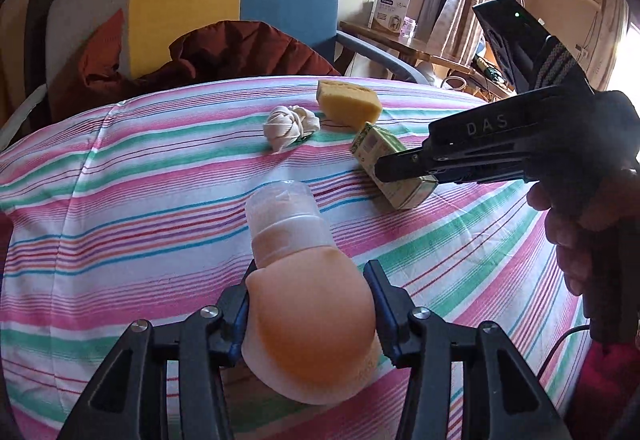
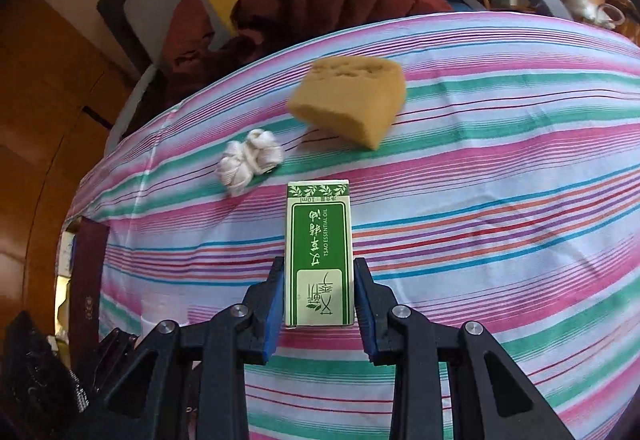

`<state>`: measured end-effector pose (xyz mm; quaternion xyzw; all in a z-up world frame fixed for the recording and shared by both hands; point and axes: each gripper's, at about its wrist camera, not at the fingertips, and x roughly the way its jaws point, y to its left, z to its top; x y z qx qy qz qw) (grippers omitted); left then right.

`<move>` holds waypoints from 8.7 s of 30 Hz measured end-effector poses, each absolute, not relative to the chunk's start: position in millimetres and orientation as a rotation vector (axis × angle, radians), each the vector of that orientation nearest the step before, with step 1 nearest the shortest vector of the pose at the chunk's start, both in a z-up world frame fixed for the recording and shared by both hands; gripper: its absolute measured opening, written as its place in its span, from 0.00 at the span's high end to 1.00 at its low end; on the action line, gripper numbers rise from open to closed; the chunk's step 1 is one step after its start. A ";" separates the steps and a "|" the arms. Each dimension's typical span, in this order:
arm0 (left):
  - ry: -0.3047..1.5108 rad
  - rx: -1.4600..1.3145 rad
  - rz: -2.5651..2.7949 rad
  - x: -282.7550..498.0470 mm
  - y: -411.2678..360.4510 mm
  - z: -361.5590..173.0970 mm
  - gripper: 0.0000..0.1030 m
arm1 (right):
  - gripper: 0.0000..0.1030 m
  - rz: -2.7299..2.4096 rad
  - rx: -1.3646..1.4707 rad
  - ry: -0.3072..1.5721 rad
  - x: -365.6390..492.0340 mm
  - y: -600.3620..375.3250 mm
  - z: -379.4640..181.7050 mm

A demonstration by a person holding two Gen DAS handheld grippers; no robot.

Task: Organize objects
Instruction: 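Release the pink puff into the tray with the left gripper while the right holds the box, then carry the green box into the gold tray and open the right gripper, then move both tools back to the white rope knot and yellow sponge, then grasp the white rope knot with the left gripper while the right gripper grasps the yellow sponge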

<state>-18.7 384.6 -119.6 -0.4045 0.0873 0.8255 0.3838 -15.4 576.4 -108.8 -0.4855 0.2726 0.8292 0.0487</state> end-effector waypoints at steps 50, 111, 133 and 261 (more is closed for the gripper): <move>-0.201 -1.365 2.360 -152.5 85.9 -76.1 0.50 | 0.69 2.760 -1.486 0.303 -32.7 480.3 -117.3; -0.308 -1.154 2.610 -41.6 43.3 -87.9 0.42 | 0.70 3.056 -1.640 0.338 -130.9 252.9 -41.8; -0.402 -1.170 2.681 -50.1 10.5 -85.9 0.42 | 0.51 2.842 -1.788 0.320 -242.6 166.9 -83.6; 0.038 -1.070 2.348 -100.5 301.8 -133.1 0.64 | 0.10 2.338 -1.120 0.533 -74.2 591.3 -81.6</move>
